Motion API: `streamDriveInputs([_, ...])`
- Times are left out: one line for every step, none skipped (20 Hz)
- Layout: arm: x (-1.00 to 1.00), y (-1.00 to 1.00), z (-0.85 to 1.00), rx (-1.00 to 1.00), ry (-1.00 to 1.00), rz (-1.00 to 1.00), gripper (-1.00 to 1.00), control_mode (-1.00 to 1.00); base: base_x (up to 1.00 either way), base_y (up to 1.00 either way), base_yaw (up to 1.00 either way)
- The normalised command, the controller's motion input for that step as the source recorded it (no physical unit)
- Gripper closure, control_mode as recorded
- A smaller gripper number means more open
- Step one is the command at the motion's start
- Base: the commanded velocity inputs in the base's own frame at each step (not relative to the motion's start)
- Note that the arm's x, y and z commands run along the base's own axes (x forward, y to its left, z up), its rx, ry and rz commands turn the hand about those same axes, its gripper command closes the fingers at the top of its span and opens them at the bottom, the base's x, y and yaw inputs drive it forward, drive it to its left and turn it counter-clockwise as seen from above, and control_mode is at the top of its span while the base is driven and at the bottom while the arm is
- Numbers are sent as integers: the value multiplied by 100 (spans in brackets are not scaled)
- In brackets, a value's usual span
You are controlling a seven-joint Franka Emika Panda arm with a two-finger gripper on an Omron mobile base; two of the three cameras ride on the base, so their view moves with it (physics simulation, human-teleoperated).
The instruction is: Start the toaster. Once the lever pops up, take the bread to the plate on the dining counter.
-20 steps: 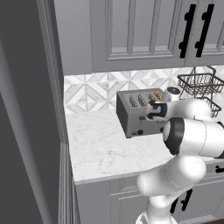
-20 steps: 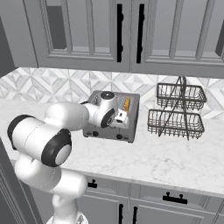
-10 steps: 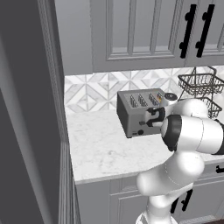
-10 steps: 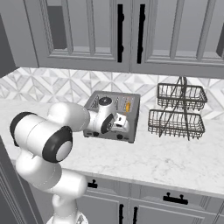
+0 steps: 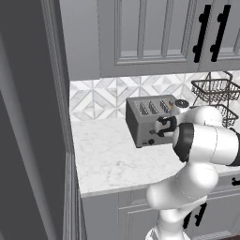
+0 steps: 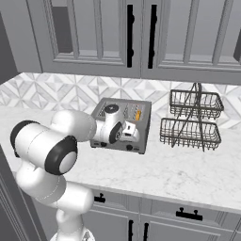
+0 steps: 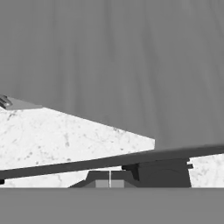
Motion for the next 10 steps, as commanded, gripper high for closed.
streamDriveInputs([-39, -6, -66, 0, 8, -4, 100, -100, 0, 0, 0])
streamDriveInputs([-29, 0, -83, 0, 14, -5, 100, -100, 0, 0, 0])
streamDriveInputs([-26, -2, -76, 0, 14, -5, 100, -100, 0, 0, 0])
streamDriveInputs([-30, -1, -79, 0, 11, -5, 100, -100, 0, 0, 0])
streamDriveInputs([-29, -2, -71, 0, 10, -5, 100, -100, 0, 0, 0])
streamDriveInputs([-25, -4, -70, 0, 10, -5, 100, -100, 0, 0, 0])
streamDriveInputs([-29, -4, -60, 0, 7, -5, 100, -100, 0, 0, 0])
streamDriveInputs([-29, -9, -51, 0, 5, -4, 100, -100, 0, 0, 0])
streamDriveInputs([-40, -14, -21, 0, 0, -3, 100, -100, 0, 0, 0])
streamDriveInputs([-55, -14, -8, 0, 0, -3, 100, -100, 0, 0, 0])
